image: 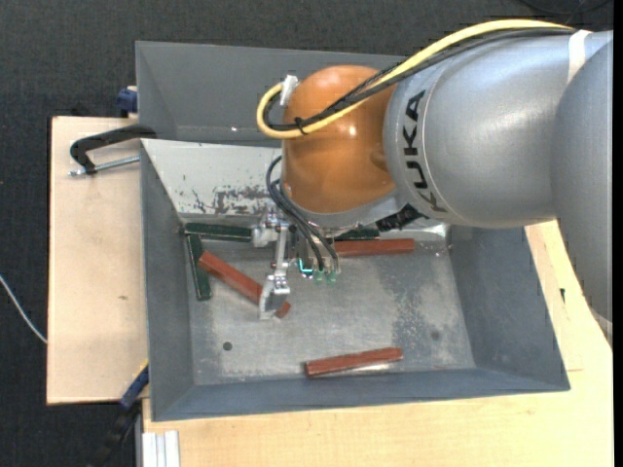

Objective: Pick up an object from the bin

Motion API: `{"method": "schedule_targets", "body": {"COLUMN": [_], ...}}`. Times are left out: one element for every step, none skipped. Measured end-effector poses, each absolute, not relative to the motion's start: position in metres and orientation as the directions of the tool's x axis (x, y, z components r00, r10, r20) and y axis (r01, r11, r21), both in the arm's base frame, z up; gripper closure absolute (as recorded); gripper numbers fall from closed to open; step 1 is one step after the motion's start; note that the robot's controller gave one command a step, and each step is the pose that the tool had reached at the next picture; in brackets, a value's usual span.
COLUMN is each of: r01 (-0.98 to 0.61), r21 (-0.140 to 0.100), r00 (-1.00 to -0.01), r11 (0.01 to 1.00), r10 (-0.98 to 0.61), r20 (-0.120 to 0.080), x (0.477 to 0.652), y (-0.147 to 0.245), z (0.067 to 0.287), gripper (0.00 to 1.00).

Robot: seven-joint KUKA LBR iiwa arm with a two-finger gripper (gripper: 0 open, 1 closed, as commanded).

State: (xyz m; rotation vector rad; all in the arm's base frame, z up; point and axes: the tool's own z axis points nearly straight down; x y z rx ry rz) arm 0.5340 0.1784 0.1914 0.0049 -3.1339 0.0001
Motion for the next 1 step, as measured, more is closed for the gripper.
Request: {"method": "schedule_targets", "body": {"r01": [-0.001], "r21": [0.002], "r00": [-1.0], "r11": [1.0], "r10": [-0.001], "r20": [-0.001], "x": [0.536], "y": [0.1775], "z": [0.196], "gripper": [0.0]}}
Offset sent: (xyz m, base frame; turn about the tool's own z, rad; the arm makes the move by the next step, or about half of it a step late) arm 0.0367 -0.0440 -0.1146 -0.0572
